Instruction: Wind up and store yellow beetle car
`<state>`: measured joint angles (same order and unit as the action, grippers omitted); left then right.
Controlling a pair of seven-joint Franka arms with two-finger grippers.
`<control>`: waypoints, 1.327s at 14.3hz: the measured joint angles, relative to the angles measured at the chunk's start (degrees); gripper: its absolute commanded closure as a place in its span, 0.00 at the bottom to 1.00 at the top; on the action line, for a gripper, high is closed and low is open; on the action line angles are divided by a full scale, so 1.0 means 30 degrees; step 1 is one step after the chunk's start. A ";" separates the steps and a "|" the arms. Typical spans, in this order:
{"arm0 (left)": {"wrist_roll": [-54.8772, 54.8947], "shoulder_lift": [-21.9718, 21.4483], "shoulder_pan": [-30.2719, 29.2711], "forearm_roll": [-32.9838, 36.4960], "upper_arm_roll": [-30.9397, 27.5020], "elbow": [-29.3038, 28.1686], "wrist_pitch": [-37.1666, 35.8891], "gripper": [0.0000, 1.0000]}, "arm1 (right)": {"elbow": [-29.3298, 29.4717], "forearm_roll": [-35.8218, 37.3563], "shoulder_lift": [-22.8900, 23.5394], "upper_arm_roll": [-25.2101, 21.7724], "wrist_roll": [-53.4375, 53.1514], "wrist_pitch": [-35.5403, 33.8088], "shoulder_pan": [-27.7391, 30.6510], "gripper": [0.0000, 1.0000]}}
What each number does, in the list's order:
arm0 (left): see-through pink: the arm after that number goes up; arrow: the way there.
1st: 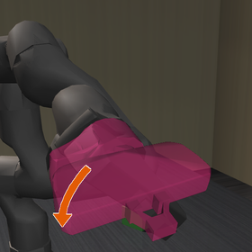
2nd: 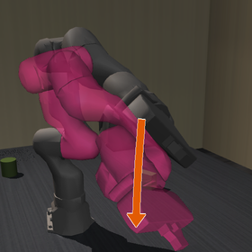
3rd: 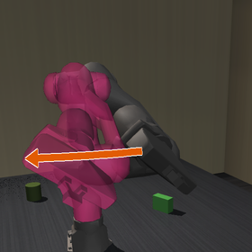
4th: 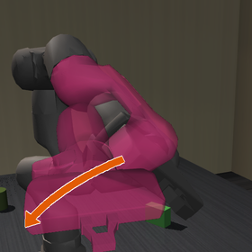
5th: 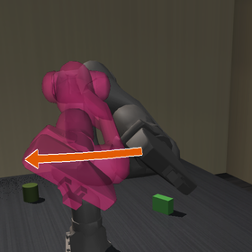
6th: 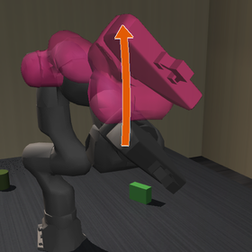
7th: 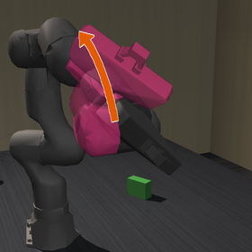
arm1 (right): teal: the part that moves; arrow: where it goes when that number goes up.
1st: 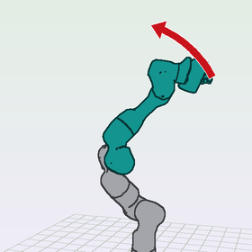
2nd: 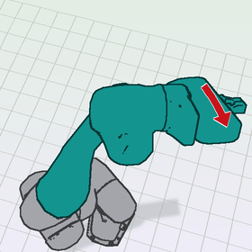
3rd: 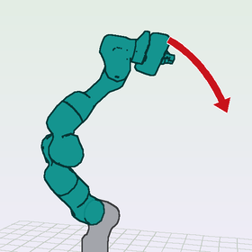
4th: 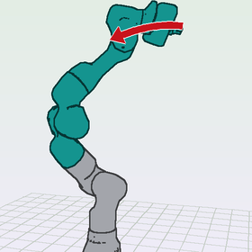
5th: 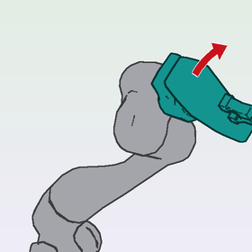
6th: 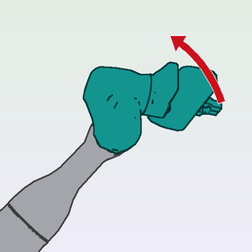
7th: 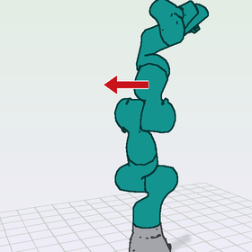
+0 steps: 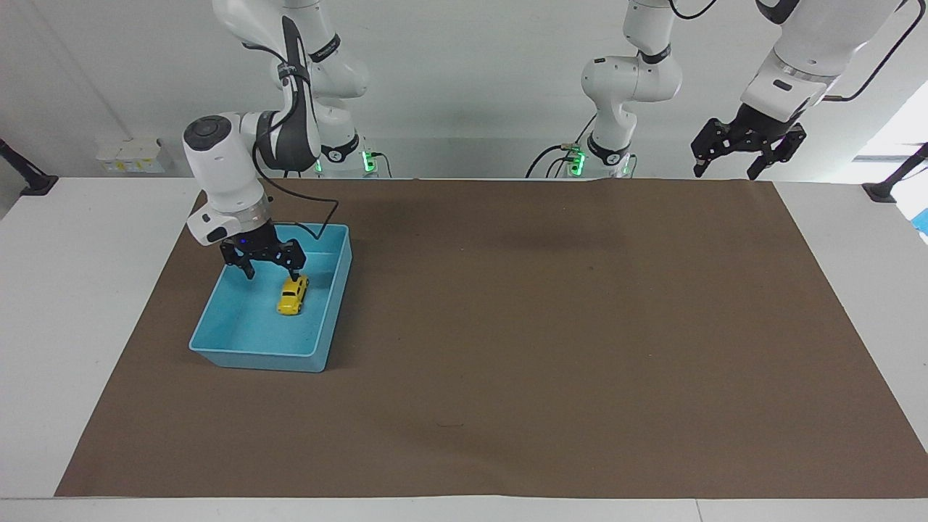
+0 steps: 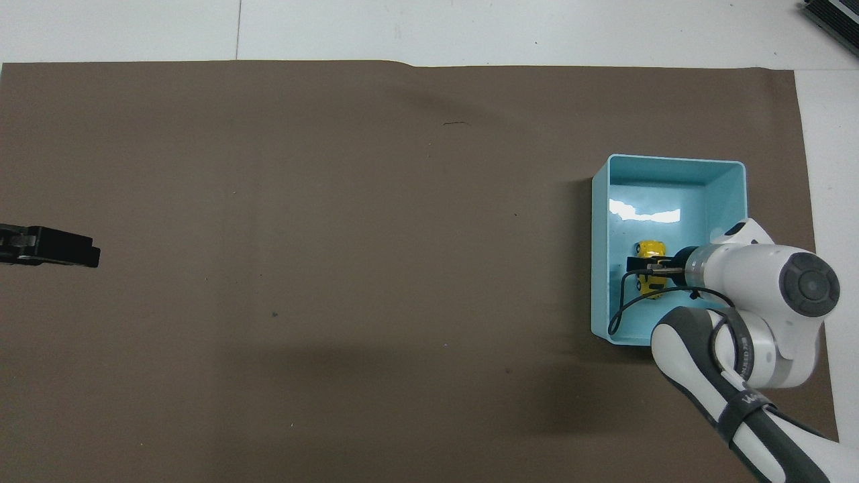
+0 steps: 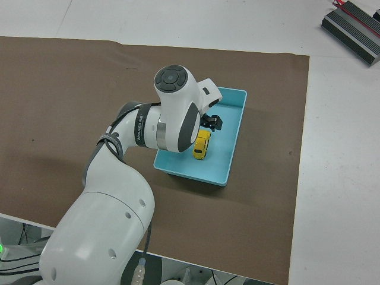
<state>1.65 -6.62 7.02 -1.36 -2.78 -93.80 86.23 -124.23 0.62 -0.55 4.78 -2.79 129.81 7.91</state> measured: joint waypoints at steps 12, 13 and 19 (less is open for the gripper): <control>0.0000 0.0000 0.0000 0.0000 -0.0003 0.0000 0.0000 0.00 | 0.8110 0.0000 -0.0660 0.0295 -0.2039 -1.0043 -0.0616 0.00; 0.0000 0.0000 0.0000 0.0000 -0.0003 0.0000 0.0000 0.00 | 0.8693 0.0000 -0.0697 0.0293 -0.2039 -1.0762 -0.0613 0.00; 0.0000 0.0000 0.0000 0.0000 -0.0003 0.0000 -0.0001 0.00 | 1.1549 0.0000 -0.0700 0.0155 -0.2039 -1.4752 -0.0510 0.00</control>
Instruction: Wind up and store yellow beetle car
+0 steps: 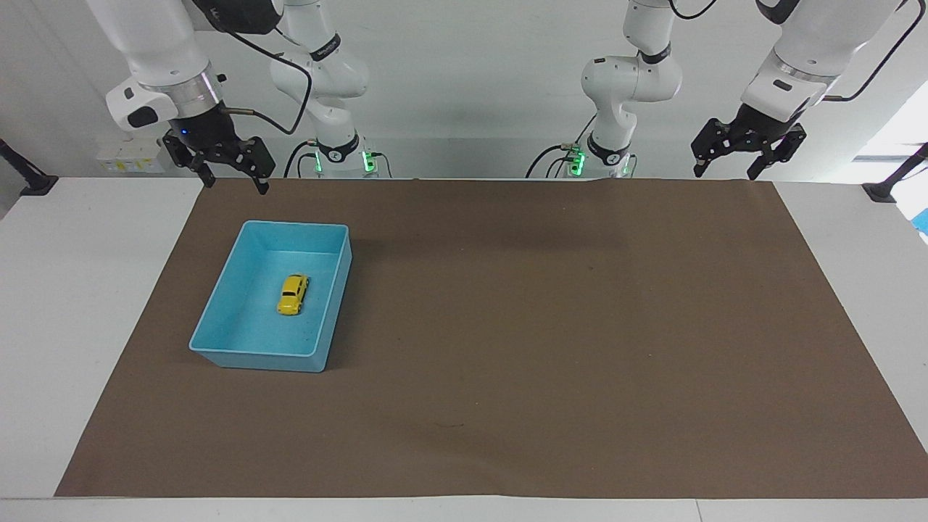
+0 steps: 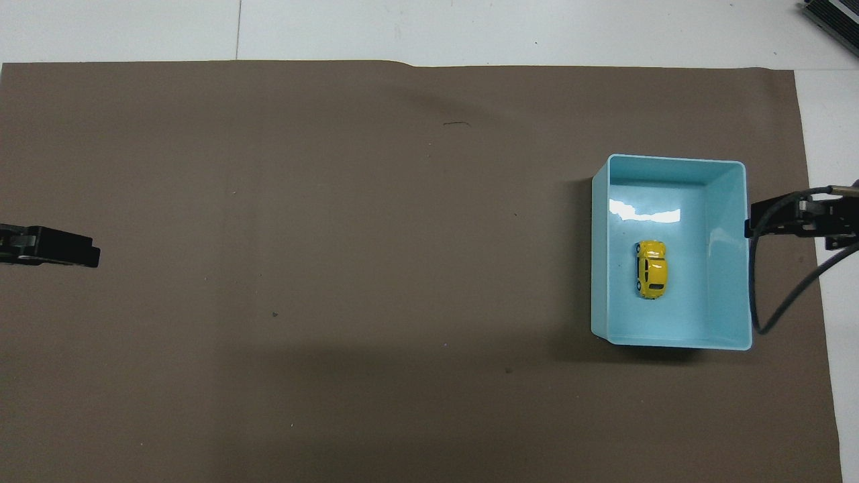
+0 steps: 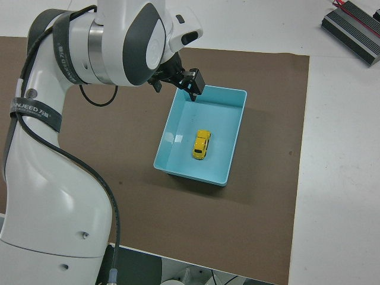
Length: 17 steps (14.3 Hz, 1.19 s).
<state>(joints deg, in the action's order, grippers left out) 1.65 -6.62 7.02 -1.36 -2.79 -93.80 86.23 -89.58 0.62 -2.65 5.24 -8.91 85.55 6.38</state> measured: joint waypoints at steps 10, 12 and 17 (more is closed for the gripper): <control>0.0000 0.0000 0.0000 0.0000 0.0000 0.0000 0.0000 0.00 | 0.0475 0.0000 -0.0073 -0.0035 0.0062 -0.0357 -0.0020 0.00; 0.0000 0.0000 0.0000 0.0000 0.0000 0.0000 0.0000 0.00 | 0.0408 0.0000 -0.0104 -0.0012 0.0062 -0.0357 -0.0032 0.00; 0.0000 0.0000 0.0000 0.0000 -0.0001 0.0000 0.0000 0.00 | 0.0329 0.0000 -0.0169 -0.0011 0.0063 -0.0357 -0.0030 0.00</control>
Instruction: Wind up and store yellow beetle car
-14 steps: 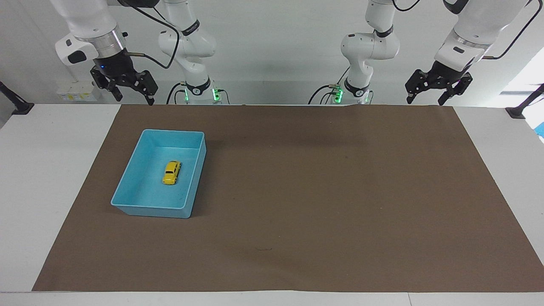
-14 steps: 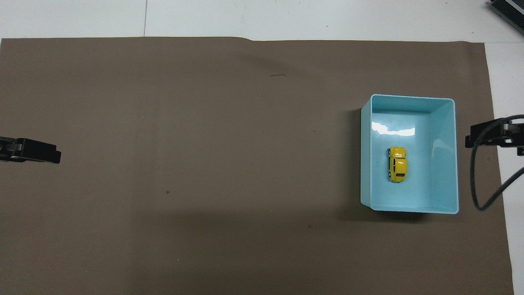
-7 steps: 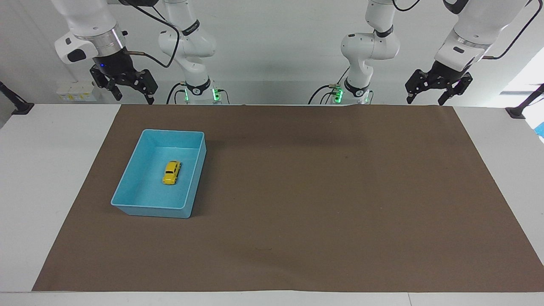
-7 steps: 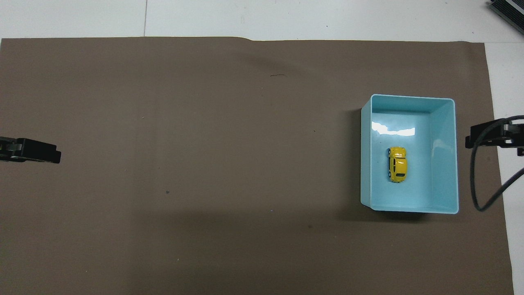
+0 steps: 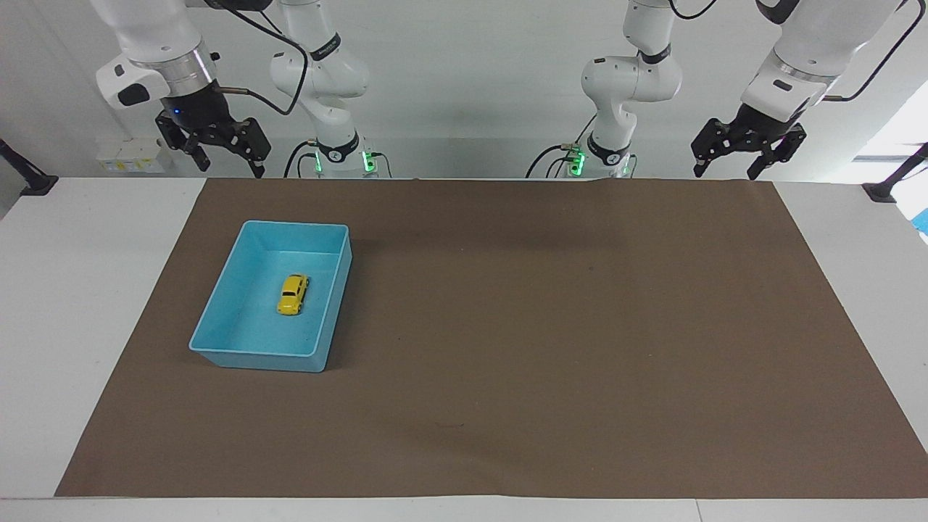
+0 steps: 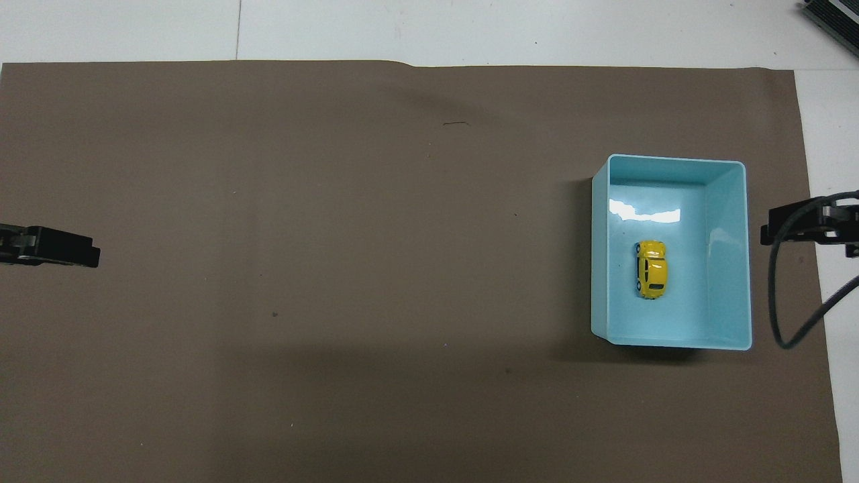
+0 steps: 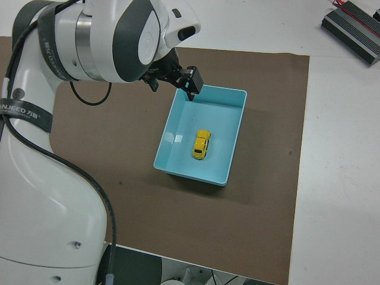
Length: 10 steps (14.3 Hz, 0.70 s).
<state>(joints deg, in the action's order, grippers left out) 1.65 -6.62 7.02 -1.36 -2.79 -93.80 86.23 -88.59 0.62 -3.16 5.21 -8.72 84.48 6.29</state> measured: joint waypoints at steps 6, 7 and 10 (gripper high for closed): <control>0.0000 0.0000 0.0000 0.0000 0.0000 0.0000 0.0000 0.00 | -0.0018 0.0000 -0.0011 -0.0005 0.0585 0.0000 0.0010 0.00; 0.0000 0.0000 0.0000 0.0000 0.0000 0.0000 0.0000 0.00 | -0.0025 0.0000 -0.0011 -0.0005 0.0591 0.0000 0.0010 0.00; 0.0000 0.0000 0.0000 0.0000 0.0000 0.0000 0.0000 0.00 | -0.0035 0.0000 -0.0011 -0.0005 0.0603 0.0000 0.0010 0.00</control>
